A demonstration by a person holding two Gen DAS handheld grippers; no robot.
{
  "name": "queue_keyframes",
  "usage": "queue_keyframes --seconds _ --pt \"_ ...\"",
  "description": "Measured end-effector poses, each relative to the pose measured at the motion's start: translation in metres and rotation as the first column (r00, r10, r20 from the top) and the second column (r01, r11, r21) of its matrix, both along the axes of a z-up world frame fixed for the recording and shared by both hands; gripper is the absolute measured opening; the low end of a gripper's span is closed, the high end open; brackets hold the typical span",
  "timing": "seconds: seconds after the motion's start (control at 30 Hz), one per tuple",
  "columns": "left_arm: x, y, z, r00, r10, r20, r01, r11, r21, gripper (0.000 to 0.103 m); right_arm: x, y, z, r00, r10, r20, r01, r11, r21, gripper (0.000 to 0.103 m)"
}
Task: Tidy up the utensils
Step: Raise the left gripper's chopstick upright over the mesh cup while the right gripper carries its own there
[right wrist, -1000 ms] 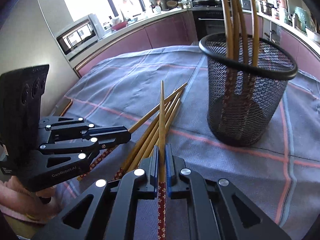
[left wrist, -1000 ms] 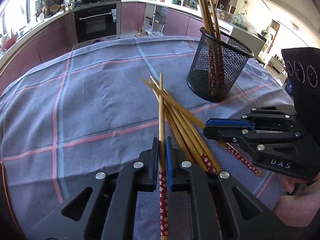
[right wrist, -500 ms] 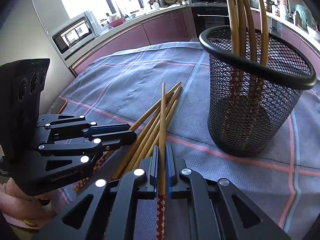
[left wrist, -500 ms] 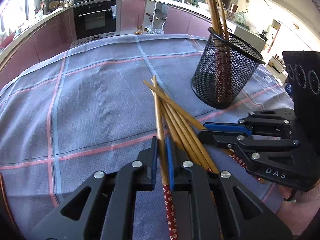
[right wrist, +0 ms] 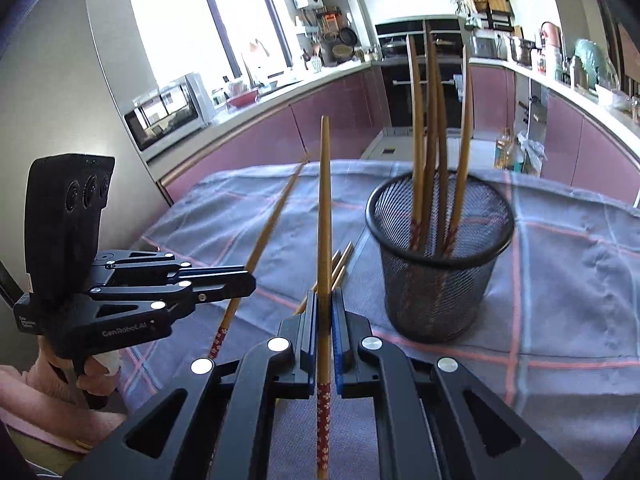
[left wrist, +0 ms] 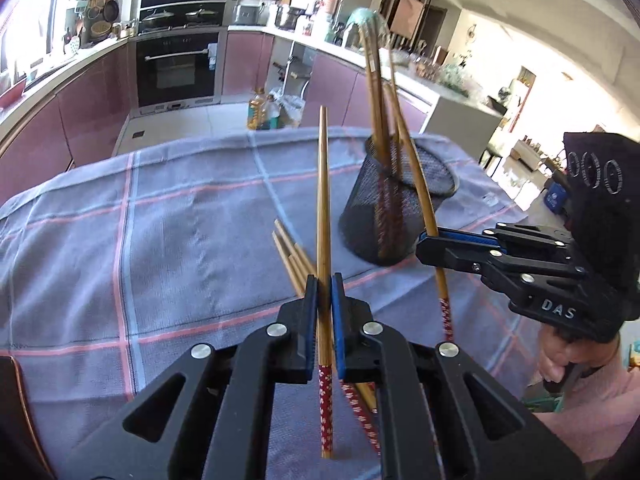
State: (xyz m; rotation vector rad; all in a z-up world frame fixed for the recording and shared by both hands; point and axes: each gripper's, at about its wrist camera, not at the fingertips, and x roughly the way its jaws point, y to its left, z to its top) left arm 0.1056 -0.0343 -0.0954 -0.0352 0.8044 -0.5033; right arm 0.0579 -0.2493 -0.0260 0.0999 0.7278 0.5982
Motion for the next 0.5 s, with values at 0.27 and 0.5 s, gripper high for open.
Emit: queue_keyframes --seconds 0.27,0.5 --pt "-0.013 0.003 0.046 0.995 -0.046 0.089 0.055 0.994 -0.095 0.007 -0.001 -0.025 0.031 0.995 -0.054 0.084 0.050 0.998 0.047 0.006" --pt "-0.009 -0.001 0.071 0.989 -0.052 0.139 0.073 0.986 -0.150 0.007 0.008 -0.043 0.051 0.986 -0.093 0.139 0.083 0.994 0.076 0.006"
